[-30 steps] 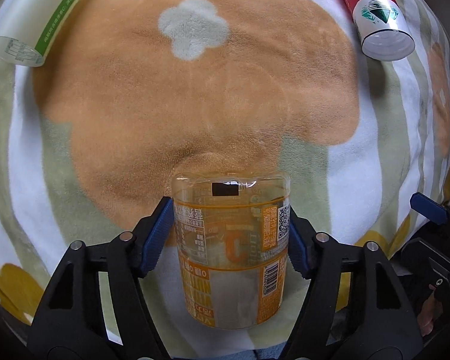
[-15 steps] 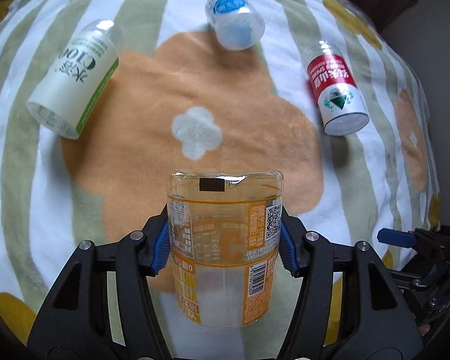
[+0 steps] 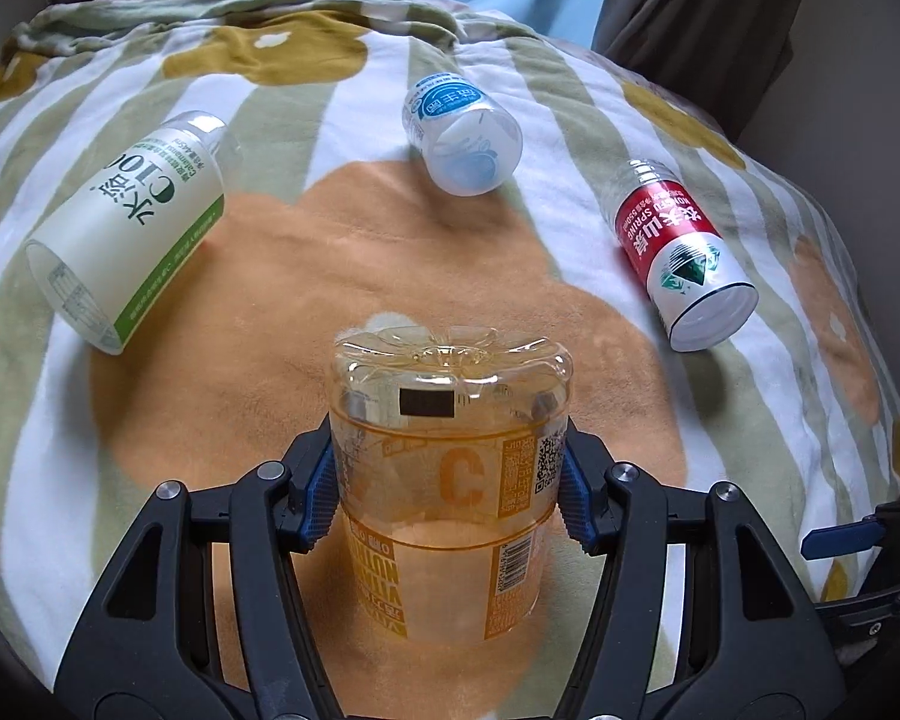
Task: Flip cup upside down
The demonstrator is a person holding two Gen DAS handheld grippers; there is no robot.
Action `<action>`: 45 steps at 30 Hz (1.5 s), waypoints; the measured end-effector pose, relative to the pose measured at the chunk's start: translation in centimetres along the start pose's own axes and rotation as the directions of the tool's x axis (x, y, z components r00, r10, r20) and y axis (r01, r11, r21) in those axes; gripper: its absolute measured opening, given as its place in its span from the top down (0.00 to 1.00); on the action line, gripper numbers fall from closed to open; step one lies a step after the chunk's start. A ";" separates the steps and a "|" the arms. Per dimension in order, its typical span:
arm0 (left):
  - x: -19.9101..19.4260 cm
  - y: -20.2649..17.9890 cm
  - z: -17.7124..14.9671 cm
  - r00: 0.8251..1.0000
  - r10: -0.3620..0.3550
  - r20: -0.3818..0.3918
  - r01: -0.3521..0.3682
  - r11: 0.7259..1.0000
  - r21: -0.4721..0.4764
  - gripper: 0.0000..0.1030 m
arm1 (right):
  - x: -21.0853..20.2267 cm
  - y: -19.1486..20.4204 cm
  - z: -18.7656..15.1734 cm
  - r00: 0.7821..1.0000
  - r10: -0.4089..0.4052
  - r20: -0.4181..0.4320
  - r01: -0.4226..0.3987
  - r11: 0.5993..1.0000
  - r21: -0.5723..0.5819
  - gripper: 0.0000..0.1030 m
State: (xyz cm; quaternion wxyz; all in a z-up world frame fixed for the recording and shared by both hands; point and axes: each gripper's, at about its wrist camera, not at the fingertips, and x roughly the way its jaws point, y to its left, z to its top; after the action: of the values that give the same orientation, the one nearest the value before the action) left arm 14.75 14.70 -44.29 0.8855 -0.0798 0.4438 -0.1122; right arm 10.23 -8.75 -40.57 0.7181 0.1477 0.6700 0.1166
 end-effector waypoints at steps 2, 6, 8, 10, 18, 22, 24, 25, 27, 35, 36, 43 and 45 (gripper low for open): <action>-0.5 -0.3 -0.5 1.000 0.004 -0.012 -0.004 1.000 0.014 0.45 | 0.1 -0.1 -0.3 1.000 0.002 -0.004 -0.002 1.000 0.005 0.00; -1.2 -0.9 -1.8 0.999 0.018 -0.037 -0.016 0.999 0.046 0.43 | 0.0 -0.1 -0.6 1.000 0.005 -0.006 -0.005 1.000 0.005 0.00; -1.6 -1.2 -2.5 0.998 0.034 -0.048 -0.031 0.998 0.063 0.43 | 0.1 0.0 -0.6 1.000 0.007 -0.004 -0.007 1.000 0.002 0.00; -2.0 -1.5 -3.0 0.997 0.051 -0.059 -0.046 0.996 0.079 0.43 | 0.1 0.2 -0.5 1.000 0.008 0.002 -0.008 1.000 -0.001 0.00; -4.9 -2.0 -4.2 0.999 0.021 -0.034 -0.018 0.995 0.096 0.07 | 0.0 0.6 -1.2 1.000 0.015 0.019 -0.015 1.000 -0.019 0.00; -6.4 -2.2 -3.8 0.999 0.040 -0.015 -0.038 0.993 0.108 0.07 | -0.4 1.0 -1.5 0.999 0.021 0.032 -0.020 1.000 -0.022 0.00; -7.4 -2.0 -3.7 0.999 0.037 -0.012 -0.036 0.994 0.101 0.07 | -0.8 1.2 -1.7 0.999 0.024 0.044 -0.023 0.999 -0.026 0.00; -8.0 -2.0 -3.5 0.999 0.041 -0.011 -0.040 0.994 0.099 0.07 | -1.1 1.4 -1.8 0.998 0.022 0.053 -0.021 0.999 -0.029 0.00; -9.9 -1.9 -2.9 0.999 0.048 -0.005 -0.048 0.994 0.097 0.07 | -2.3 2.0 -1.8 0.997 0.011 0.079 -0.008 0.999 -0.037 0.00; -24.7 -3.5 5.0 0.984 0.087 0.154 -0.103 0.990 0.095 0.03 | -14.5 8.0 -2.5 0.929 -0.079 0.361 0.130 0.984 -0.120 0.00; -26.5 -3.7 6.1 0.980 0.101 0.172 -0.119 0.988 0.095 0.00 | -16.3 9.2 -2.7 0.909 -0.088 0.408 0.158 0.978 -0.140 0.00; -35.7 -4.5 11.0 0.961 0.137 0.242 -0.153 0.987 0.051 0.00 | -26.4 15.2 -4.1 0.751 -0.116 0.650 0.289 0.943 -0.165 0.00; -37.3 -4.5 11.3 0.953 0.155 0.259 -0.174 0.983 0.051 0.00 | -27.8 16.3 -4.4 0.732 -0.140 0.667 0.334 0.927 -0.172 0.00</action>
State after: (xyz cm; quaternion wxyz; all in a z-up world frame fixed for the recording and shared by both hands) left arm 1.56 20.87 -7.86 0.9436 -0.0237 0.3274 -0.0432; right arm 4.27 -3.49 -8.99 0.9260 -0.0123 0.3726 0.0587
